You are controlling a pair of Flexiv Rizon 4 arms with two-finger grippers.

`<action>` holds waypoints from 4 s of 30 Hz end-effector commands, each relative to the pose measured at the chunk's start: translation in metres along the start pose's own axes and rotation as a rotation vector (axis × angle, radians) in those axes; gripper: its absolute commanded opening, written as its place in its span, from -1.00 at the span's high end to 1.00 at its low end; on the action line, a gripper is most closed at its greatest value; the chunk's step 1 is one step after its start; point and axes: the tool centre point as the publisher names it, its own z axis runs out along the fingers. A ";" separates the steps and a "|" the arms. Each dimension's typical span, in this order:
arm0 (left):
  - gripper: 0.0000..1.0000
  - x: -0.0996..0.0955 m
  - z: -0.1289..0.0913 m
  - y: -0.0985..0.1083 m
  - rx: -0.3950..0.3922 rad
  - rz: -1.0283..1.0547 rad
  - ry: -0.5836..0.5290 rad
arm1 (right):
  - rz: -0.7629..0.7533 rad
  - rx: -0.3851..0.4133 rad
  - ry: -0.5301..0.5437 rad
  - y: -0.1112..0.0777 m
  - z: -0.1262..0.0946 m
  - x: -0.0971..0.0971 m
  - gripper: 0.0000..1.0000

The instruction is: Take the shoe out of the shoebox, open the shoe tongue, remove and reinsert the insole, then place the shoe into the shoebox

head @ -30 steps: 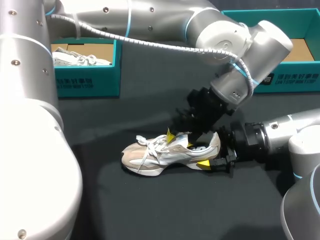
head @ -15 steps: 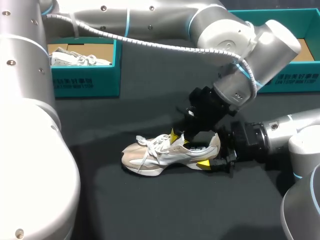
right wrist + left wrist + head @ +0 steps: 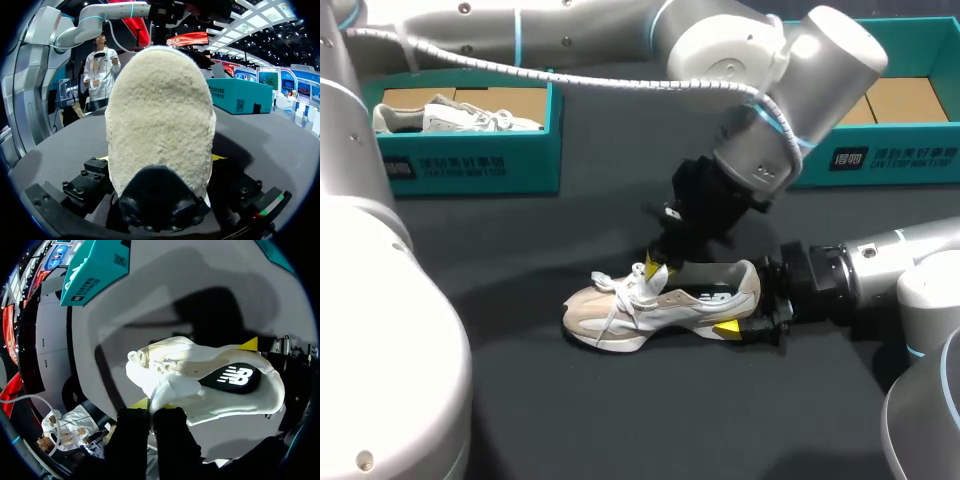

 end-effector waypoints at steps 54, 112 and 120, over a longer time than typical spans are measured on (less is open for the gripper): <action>-0.06 -0.090 0.005 0.005 0.080 -0.220 0.409 | 0.000 0.005 -0.001 0.000 0.001 0.000 1.00; 1.00 0.009 -0.091 0.027 0.777 1.655 0.516 | 0.000 0.005 -0.001 0.000 0.001 0.000 1.00; 1.00 0.083 -0.060 0.009 0.727 1.704 0.503 | 0.000 0.005 -0.001 0.000 0.001 0.000 1.00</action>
